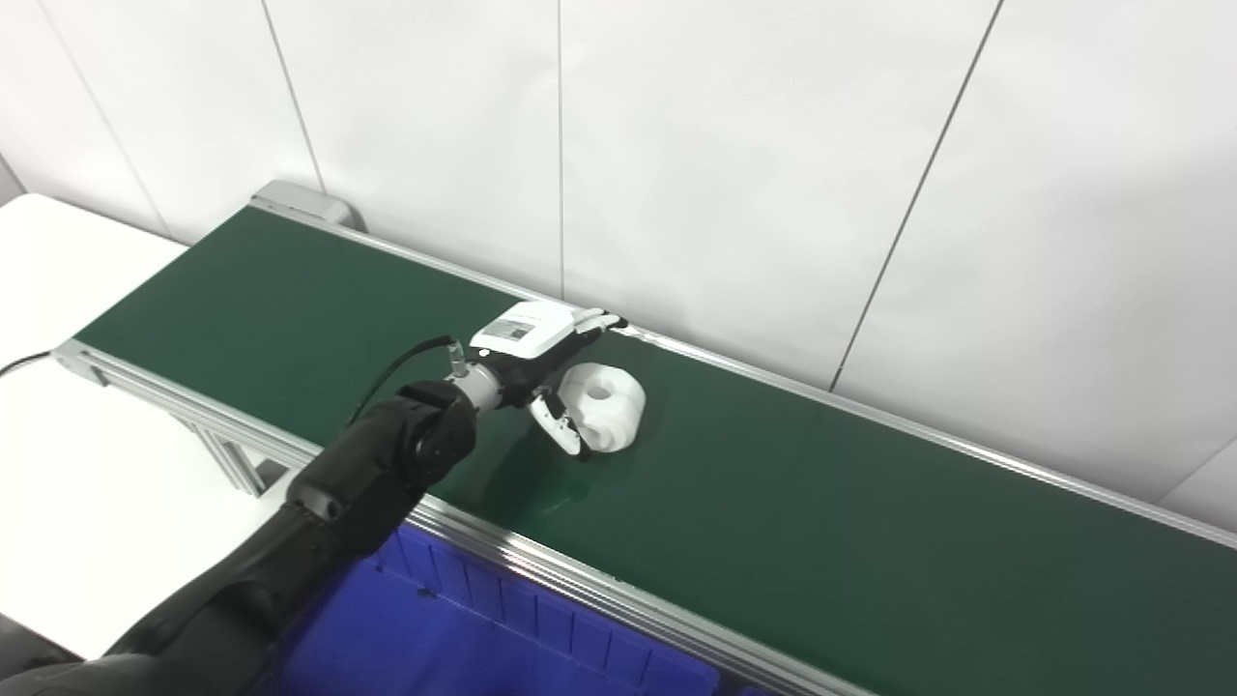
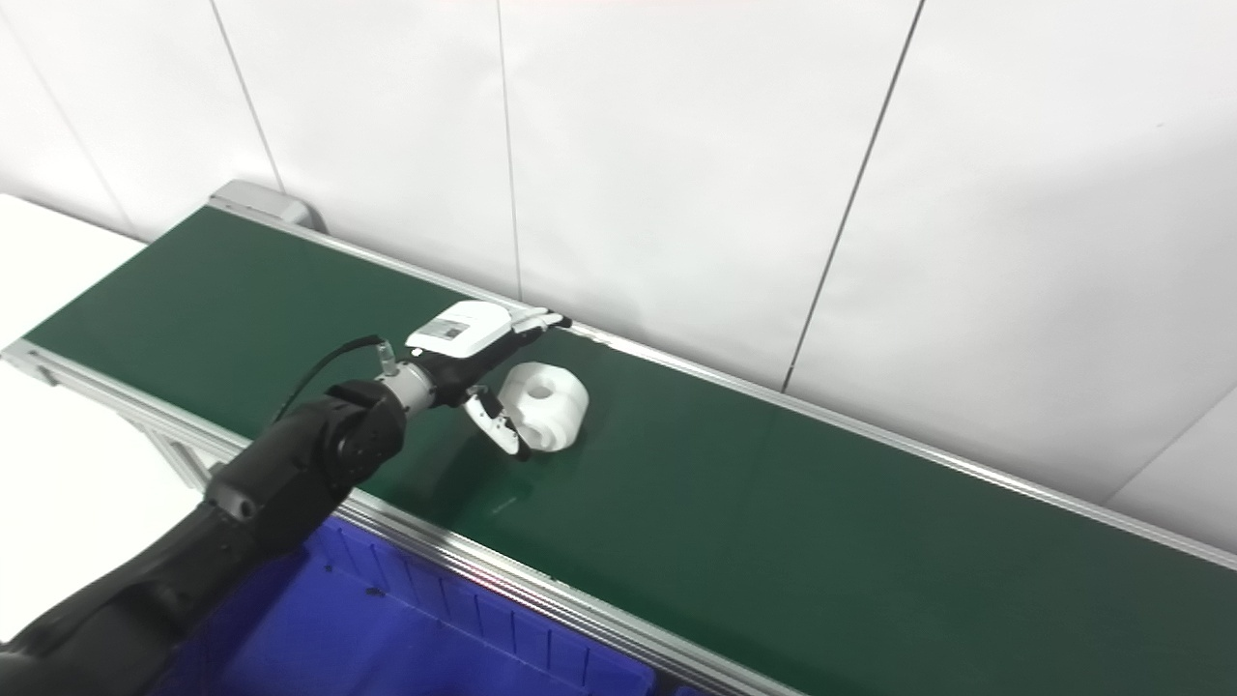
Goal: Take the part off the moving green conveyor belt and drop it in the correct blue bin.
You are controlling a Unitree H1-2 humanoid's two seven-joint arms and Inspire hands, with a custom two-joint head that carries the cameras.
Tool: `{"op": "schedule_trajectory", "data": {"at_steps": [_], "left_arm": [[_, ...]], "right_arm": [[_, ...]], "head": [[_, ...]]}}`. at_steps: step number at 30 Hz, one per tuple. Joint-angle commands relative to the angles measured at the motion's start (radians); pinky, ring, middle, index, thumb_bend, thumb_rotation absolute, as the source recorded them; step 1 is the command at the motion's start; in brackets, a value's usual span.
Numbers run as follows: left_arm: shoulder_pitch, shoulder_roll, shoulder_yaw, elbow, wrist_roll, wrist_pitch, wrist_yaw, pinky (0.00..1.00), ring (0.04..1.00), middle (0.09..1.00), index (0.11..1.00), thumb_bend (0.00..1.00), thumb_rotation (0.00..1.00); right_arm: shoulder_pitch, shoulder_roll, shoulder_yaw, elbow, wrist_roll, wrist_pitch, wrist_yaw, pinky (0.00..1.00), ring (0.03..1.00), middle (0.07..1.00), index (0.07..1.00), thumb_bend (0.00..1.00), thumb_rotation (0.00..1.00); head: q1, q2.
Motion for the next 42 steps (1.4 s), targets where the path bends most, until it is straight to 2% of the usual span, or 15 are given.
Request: {"op": "schedule_trajectory", "data": {"at_steps": [1, 2, 3, 4, 5, 8, 15, 23, 28, 36, 37, 38, 39, 41, 42], "left_arm": [[-0.050, -0.028, 0.017, 0.047, -0.054, -0.099, 0.103, 0.72, 0.810, 0.851, 0.832, 0.87, 0.05], [-0.054, -0.040, 0.022, 0.073, -0.068, -0.127, 0.137, 0.70, 0.781, 0.817, 0.802, 0.84, 0.02], [-0.061, -0.062, 0.037, 0.108, -0.098, -0.161, 0.174, 0.64, 0.692, 0.732, 0.744, 0.75, 0.01], [-0.070, -0.085, 0.050, 0.144, -0.126, -0.199, 0.210, 0.63, 0.675, 0.716, 0.735, 0.74, 0.01], [-0.078, -0.104, 0.059, 0.174, -0.147, -0.230, 0.239, 0.57, 0.549, 0.608, 0.644, 0.62, 0.00], [-0.094, -0.134, 0.066, 0.210, -0.173, -0.265, 0.261, 0.46, 0.418, 0.501, 0.559, 0.51, 0.00], [-0.095, -0.163, 0.066, 0.187, -0.269, -0.252, 0.191, 0.43, 0.404, 0.486, 0.542, 0.50, 0.00], [-0.072, -0.136, 0.056, 0.141, -0.273, -0.236, 0.168, 0.44, 0.409, 0.491, 0.536, 0.50, 0.00], [-0.006, -0.110, 0.081, 0.006, -0.298, -0.223, 0.138, 0.44, 0.407, 0.487, 0.544, 0.50, 0.00], [0.194, -0.059, 0.123, -0.320, -0.369, -0.220, 0.063, 0.40, 0.408, 0.486, 0.536, 0.50, 0.00], [0.212, -0.057, 0.126, -0.342, -0.377, -0.218, 0.053, 0.40, 0.406, 0.487, 0.538, 0.50, 0.00], [0.245, -0.048, 0.127, -0.375, -0.391, -0.224, 0.038, 0.40, 0.405, 0.487, 0.539, 0.50, 0.00], [0.268, -0.042, 0.128, -0.396, -0.401, -0.229, 0.026, 0.41, 0.412, 0.489, 0.537, 0.50, 0.00], [0.330, -0.029, 0.136, -0.440, -0.451, -0.236, -0.001, 0.41, 0.410, 0.489, 0.539, 0.50, 0.00], [0.347, -0.026, 0.141, -0.454, -0.467, -0.234, -0.010, 0.41, 0.411, 0.490, 0.538, 0.50, 0.00]], "right_arm": [[0.009, 0.005, -0.007, -0.034, 0.014, -0.031, -0.005, 1.00, 1.000, 1.000, 1.000, 0.98, 0.37], [0.009, 0.004, -0.007, -0.035, 0.013, -0.033, -0.006, 1.00, 1.000, 1.000, 1.000, 0.98, 0.38], [0.010, 0.004, -0.008, -0.036, 0.011, -0.032, -0.006, 1.00, 1.000, 1.000, 1.000, 0.98, 0.38], [0.010, 0.004, -0.008, -0.035, 0.012, -0.035, -0.006, 1.00, 1.000, 1.000, 1.000, 0.98, 0.38], [0.009, 0.005, -0.008, -0.031, 0.015, -0.042, -0.008, 1.00, 1.000, 1.000, 1.000, 0.97, 0.38], [0.009, 0.009, -0.008, -0.027, 0.020, -0.047, -0.011, 1.00, 1.000, 1.000, 1.000, 0.98, 0.37], [0.017, 0.014, -0.007, -0.035, 0.029, -0.046, -0.009, 1.00, 1.000, 1.000, 1.000, 0.98, 0.36], [0.024, 0.022, -0.004, -0.044, 0.011, -0.037, -0.010, 1.00, 1.000, 1.000, 1.000, 0.98, 0.38], [0.040, 0.026, 0.002, -0.069, 0.014, -0.031, -0.004, 1.00, 1.000, 1.000, 1.000, 0.97, 0.38], [0.082, 0.049, 0.014, -0.168, -0.038, 0.026, 0.012, 1.00, 1.000, 1.000, 1.000, 0.95, 0.39], [0.085, 0.052, 0.013, -0.174, -0.043, 0.030, 0.011, 1.00, 1.000, 1.000, 1.000, 0.94, 0.39], [0.090, 0.056, 0.013, -0.187, -0.051, 0.036, 0.012, 1.00, 1.000, 1.000, 1.000, 0.93, 0.39], [0.094, 0.059, 0.013, -0.196, -0.057, 0.040, 0.013, 1.00, 1.000, 1.000, 1.000, 0.91, 0.41], [0.106, 0.065, 0.010, -0.225, -0.064, 0.058, 0.020, 1.00, 1.000, 1.000, 1.000, 0.89, 0.42], [0.110, 0.067, 0.009, -0.239, -0.064, 0.067, 0.024, 1.00, 1.000, 1.000, 1.000, 0.88, 0.42]], "head": [[0.000, 0.003], [0.000, 0.003], [0.000, 0.003], [-0.003, 0.004], [-0.003, 0.004], [-0.003, 0.006], [-0.008, 0.012], [-0.029, 0.024], [-0.073, 0.054], [-0.227, 0.187], [-0.227, 0.187], [-0.263, 0.228], [-0.263, 0.228], [-0.304, 0.288], [-0.314, 0.301]]}}
